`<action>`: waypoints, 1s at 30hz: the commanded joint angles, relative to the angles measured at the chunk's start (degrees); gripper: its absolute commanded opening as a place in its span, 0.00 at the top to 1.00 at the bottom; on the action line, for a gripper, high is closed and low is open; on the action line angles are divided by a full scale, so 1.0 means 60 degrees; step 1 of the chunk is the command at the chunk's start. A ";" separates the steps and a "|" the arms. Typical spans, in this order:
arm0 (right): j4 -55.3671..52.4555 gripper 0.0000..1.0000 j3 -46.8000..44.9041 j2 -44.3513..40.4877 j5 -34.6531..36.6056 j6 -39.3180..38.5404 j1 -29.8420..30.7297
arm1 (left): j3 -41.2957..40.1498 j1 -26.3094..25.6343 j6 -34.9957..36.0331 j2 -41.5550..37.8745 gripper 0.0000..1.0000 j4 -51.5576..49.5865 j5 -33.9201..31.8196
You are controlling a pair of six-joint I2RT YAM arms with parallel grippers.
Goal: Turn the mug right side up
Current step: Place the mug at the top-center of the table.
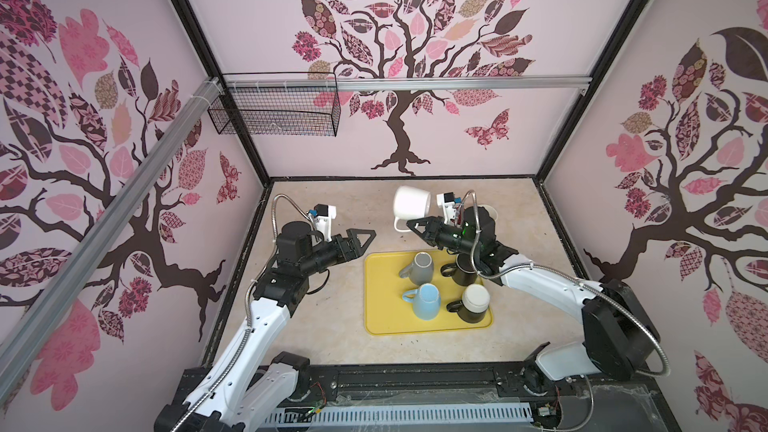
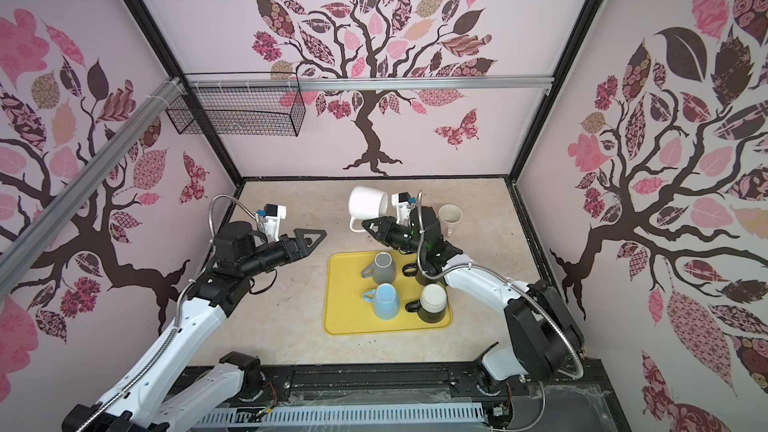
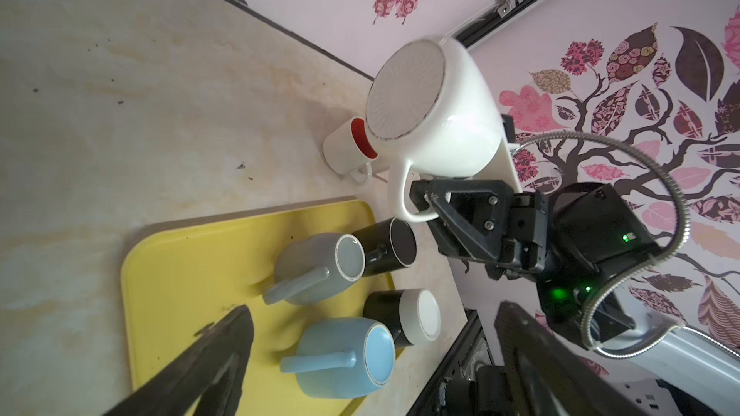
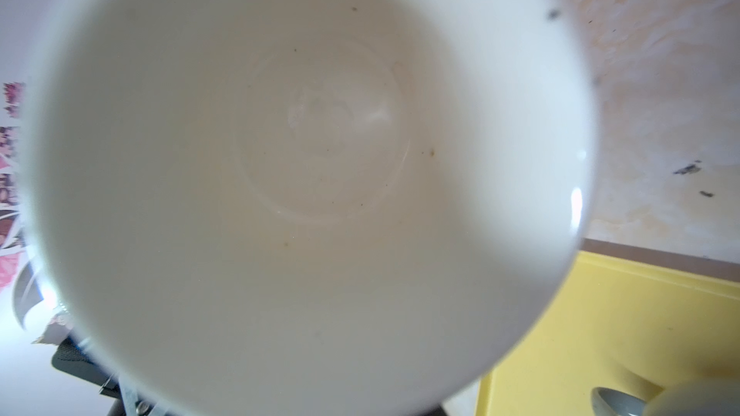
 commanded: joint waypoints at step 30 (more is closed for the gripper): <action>-0.7416 1.00 0.5521 0.2622 0.6249 -0.6494 -0.0060 | -0.0345 0.0096 0.0943 0.0482 0.03 0.1093 0.2732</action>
